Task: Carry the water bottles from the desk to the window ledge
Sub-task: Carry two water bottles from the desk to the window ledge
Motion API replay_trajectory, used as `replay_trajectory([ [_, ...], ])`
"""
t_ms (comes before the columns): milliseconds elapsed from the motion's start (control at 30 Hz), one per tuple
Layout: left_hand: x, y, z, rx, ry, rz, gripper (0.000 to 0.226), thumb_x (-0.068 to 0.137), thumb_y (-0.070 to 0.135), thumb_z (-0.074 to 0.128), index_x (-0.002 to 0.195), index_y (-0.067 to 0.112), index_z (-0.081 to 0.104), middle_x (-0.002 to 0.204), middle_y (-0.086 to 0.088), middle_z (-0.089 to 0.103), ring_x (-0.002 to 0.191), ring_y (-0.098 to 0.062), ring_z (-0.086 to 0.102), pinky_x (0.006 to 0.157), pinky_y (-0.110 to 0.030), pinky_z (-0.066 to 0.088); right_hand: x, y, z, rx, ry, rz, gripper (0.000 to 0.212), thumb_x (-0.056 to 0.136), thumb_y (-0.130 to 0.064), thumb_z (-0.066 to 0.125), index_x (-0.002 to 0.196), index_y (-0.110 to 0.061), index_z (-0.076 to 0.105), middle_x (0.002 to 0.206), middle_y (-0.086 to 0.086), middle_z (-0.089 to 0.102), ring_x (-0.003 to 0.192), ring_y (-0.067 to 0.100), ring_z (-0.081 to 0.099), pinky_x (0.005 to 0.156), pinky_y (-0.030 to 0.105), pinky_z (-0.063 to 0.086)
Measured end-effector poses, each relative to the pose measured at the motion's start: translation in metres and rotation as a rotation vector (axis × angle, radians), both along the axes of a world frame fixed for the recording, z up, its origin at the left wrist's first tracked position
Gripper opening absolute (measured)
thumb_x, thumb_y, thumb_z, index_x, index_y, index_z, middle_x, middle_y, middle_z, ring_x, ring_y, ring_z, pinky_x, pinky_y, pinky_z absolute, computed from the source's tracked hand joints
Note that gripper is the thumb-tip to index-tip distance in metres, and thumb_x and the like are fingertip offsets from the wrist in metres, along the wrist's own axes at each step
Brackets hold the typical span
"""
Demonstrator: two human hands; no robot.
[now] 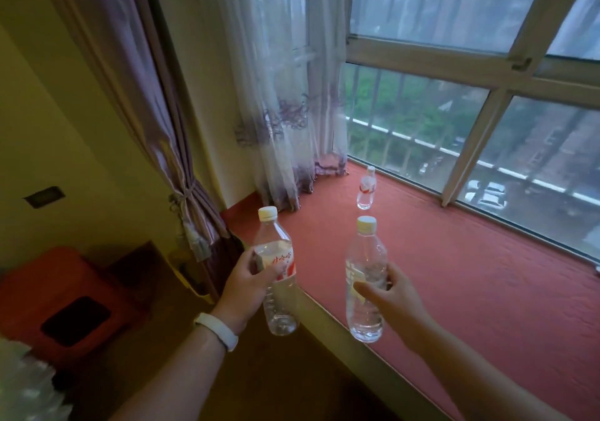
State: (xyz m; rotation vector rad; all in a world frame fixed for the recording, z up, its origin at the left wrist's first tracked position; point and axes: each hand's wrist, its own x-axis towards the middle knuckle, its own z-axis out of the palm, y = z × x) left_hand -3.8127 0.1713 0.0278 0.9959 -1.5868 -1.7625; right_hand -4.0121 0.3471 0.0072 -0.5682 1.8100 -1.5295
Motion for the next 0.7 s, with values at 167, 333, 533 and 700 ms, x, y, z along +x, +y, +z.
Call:
replay_trajectory([
  [167, -0.009, -0.078, 0.0, -0.04, -0.059, -0.033, 0.03, 0.082, 0.027, 0.077, 0.11, 0.024, 0.066, 0.103, -0.002, 0.074, 0.094, -0.017, 0.072, 0.08, -0.033, 0.057, -0.006, -0.065, -0.001, 0.005, 0.019, -0.033, 0.04, 0.075, -0.016, 0.081, 0.105, -0.031, 0.061, 0.088, -0.01, 0.074, 0.077, 0.007, 0.071, 0.058, 0.019, 0.055],
  [333, -0.03, -0.125, -0.013, -0.021, -0.09, -0.063, 0.03, 0.083, 0.028, 0.077, 0.11, 0.024, 0.066, 0.104, -0.002, 0.075, 0.093, -0.016, 0.072, 0.078, -0.031, 0.058, -0.025, -0.106, -0.002, 0.056, 0.073, -0.038, 0.041, 0.075, -0.021, 0.082, 0.107, -0.033, 0.06, 0.094, -0.007, 0.073, 0.079, 0.003, 0.07, 0.064, 0.021, 0.054],
  [533, -0.071, -0.169, -0.038, 0.004, -0.126, -0.107, 0.028, 0.081, 0.026, 0.078, 0.106, 0.028, 0.066, 0.098, 0.003, 0.076, 0.084, -0.009, 0.073, 0.061, -0.015, 0.054, -0.06, -0.146, -0.028, 0.061, 0.043, -0.087, 0.042, 0.075, -0.019, 0.081, 0.11, -0.028, 0.062, 0.092, -0.008, 0.074, 0.078, 0.005, 0.071, 0.059, 0.017, 0.054],
  [700, -0.115, -0.207, -0.05, 0.004, -0.203, -0.141, 0.035, 0.079, 0.029, 0.08, 0.109, 0.025, 0.063, 0.099, 0.0, 0.074, 0.085, -0.008, 0.073, 0.062, -0.016, 0.055, -0.096, -0.187, -0.052, 0.052, -0.027, -0.131, 0.041, 0.072, -0.022, 0.084, 0.106, -0.029, 0.062, 0.093, -0.005, 0.074, 0.079, 0.007, 0.071, 0.062, 0.022, 0.055],
])
